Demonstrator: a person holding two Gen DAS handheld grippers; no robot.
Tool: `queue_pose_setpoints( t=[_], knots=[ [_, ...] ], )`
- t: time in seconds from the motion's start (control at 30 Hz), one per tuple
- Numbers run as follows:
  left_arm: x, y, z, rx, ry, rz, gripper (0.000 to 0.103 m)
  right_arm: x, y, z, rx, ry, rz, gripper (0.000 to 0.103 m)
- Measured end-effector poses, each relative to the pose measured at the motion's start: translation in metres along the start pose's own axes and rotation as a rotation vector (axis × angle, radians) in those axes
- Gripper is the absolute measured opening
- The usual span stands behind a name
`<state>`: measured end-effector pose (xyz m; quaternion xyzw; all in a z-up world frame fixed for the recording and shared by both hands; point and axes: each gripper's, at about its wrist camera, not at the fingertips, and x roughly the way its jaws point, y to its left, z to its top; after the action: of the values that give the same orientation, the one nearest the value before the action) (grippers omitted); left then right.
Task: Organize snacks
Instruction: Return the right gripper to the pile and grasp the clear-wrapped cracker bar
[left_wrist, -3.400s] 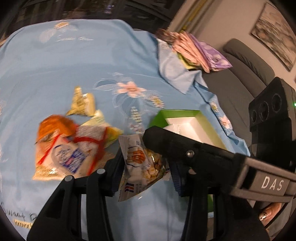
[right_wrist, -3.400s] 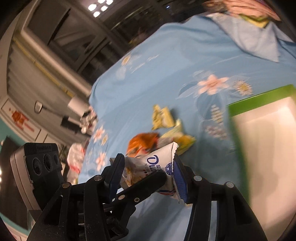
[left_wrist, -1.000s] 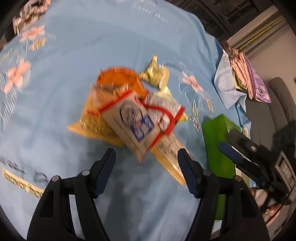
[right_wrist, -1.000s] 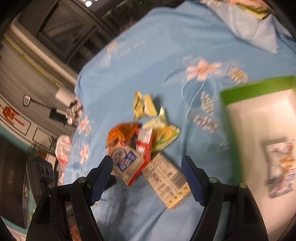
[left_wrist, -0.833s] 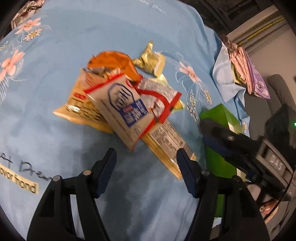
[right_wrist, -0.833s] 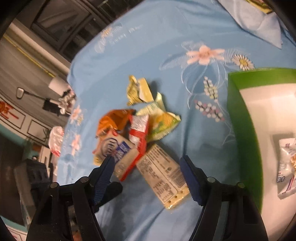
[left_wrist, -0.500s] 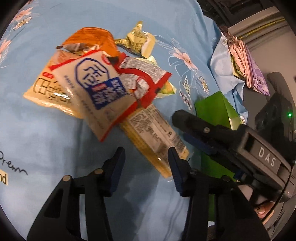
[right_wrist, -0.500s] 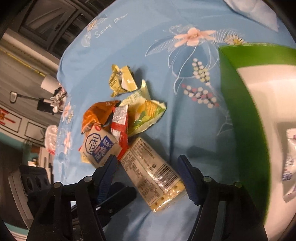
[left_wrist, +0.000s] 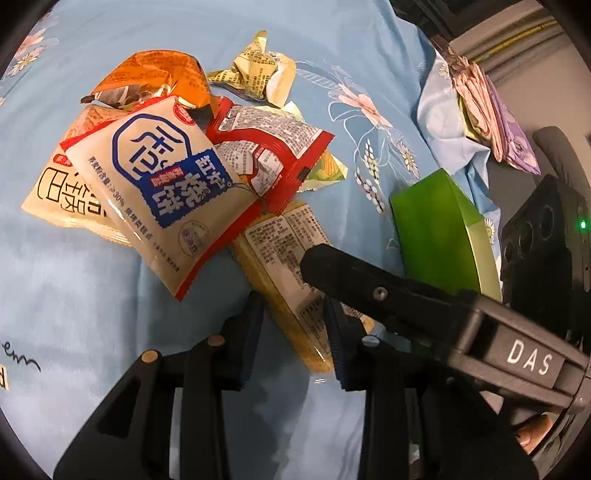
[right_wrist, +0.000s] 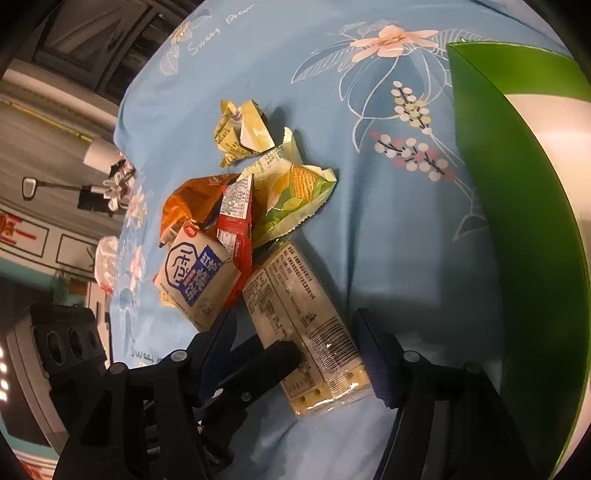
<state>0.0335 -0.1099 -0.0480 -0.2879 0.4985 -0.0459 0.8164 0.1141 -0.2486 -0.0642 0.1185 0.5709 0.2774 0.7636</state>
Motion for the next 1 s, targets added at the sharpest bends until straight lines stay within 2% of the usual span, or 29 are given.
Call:
queue_pose_setpoints(
  t=[0.17, 0.33, 0.47, 0.5, 0.53, 0.57, 0.6, 0.7, 0.8, 0.87, 0.93, 1.0],
  knots=[
    [-0.001, -0.003, -0.001, 0.031, -0.005, 0.006, 0.029, -0.001, 0.002, -0.003, -0.012, -0.003, -0.010, 0.065],
    [-0.006, -0.013, 0.002, 0.081, -0.033, 0.012, 0.021, -0.011, 0.014, -0.005, -0.060, -0.037, -0.047, 0.056],
    [-0.011, -0.015, 0.004, 0.068, -0.046, -0.002, 0.018, -0.022, 0.016, -0.004, -0.064, -0.067, -0.019, 0.053],
    [-0.013, -0.016, 0.004, 0.067, -0.052, -0.007, 0.014, -0.025, 0.017, -0.005, -0.066, -0.072, -0.006, 0.052],
    [-0.016, -0.018, 0.004, 0.073, -0.057, -0.045, 0.003, -0.030, 0.019, -0.007, -0.077, -0.078, 0.027, 0.048],
    [-0.019, -0.021, 0.004, 0.073, -0.041, -0.117, 0.000, -0.032, 0.023, -0.008, -0.083, -0.075, 0.073, 0.044],
    [-0.020, -0.024, 0.004, 0.073, -0.042, -0.112, 0.000, -0.036, 0.029, -0.009, -0.102, -0.083, 0.126, 0.044],
    [-0.016, -0.033, 0.005, 0.121, -0.028, -0.003, 0.000, -0.035, 0.037, -0.011, -0.128, -0.092, 0.057, 0.043],
    [-0.018, -0.023, 0.002, 0.080, -0.019, -0.039, 0.001, -0.025, 0.028, -0.008, -0.089, -0.053, 0.026, 0.043],
    [-0.022, -0.016, 0.004, 0.069, -0.032, 0.004, 0.003, -0.025, 0.025, -0.008, -0.078, -0.064, -0.015, 0.043],
    [-0.027, -0.010, 0.005, 0.067, -0.059, 0.048, 0.004, -0.026, 0.022, -0.006, -0.066, -0.066, 0.008, 0.043],
    [-0.030, 0.000, 0.006, 0.047, -0.062, 0.058, 0.011, -0.027, 0.020, -0.006, -0.055, -0.061, 0.021, 0.043]
  ],
)
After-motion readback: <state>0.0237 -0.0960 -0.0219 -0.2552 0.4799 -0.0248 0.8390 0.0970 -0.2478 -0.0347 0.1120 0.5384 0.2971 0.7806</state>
